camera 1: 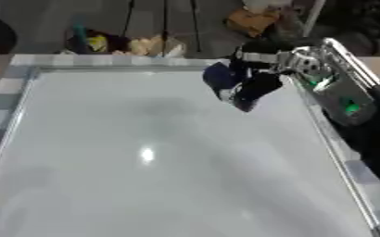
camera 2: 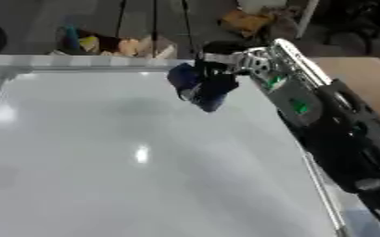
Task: Wipe the whiteboard clean with a brush.
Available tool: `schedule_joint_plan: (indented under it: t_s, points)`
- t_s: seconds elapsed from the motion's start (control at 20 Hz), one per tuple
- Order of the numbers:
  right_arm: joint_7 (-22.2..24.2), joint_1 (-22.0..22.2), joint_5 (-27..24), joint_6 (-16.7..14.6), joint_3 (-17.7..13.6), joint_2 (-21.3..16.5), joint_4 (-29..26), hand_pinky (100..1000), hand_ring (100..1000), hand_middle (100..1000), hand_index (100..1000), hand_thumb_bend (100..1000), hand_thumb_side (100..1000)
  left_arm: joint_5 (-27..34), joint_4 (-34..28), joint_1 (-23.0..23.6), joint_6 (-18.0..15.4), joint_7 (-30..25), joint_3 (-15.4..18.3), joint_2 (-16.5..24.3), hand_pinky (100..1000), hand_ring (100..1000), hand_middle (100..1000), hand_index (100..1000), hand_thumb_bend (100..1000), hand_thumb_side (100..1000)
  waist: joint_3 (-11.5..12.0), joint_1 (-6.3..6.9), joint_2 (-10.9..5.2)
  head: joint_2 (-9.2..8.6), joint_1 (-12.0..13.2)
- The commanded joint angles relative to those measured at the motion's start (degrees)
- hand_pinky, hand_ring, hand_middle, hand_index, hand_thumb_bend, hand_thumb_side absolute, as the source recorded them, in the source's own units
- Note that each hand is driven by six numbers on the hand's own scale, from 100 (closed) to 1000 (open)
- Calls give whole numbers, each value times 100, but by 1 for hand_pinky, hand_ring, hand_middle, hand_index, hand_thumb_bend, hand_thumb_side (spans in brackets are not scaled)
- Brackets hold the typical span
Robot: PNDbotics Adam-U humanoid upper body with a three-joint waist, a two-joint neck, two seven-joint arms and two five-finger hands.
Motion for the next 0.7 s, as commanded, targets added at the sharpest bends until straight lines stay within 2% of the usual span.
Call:
schedule_joint_plan:
  t_s: [0.05, 0.35, 0.7]
  points:
    - [60, 41, -109, -83, 20, -329, -649, 448, 537, 262, 398, 100, 622, 48, -102, -102, -5, 43, 11, 94, 372, 655, 546, 712, 119, 956, 9, 12, -138, -45, 34]
    - [273, 273, -160, -214, 182, -550, -1692, 451, 541, 270, 402, 100, 624, 56, -102, -124, -15, 73, 12, 103, 372, 656, 547, 712, 118, 953, 12, 17, -150, -57, 84]
    - [371, 289, -146, -660, 478, -498, -1821, 453, 546, 276, 405, 100, 617, 53, -102, -138, -30, 92, 19, 103, 372, 657, 547, 713, 118, 952, 1, 40, -134, -33, 146]
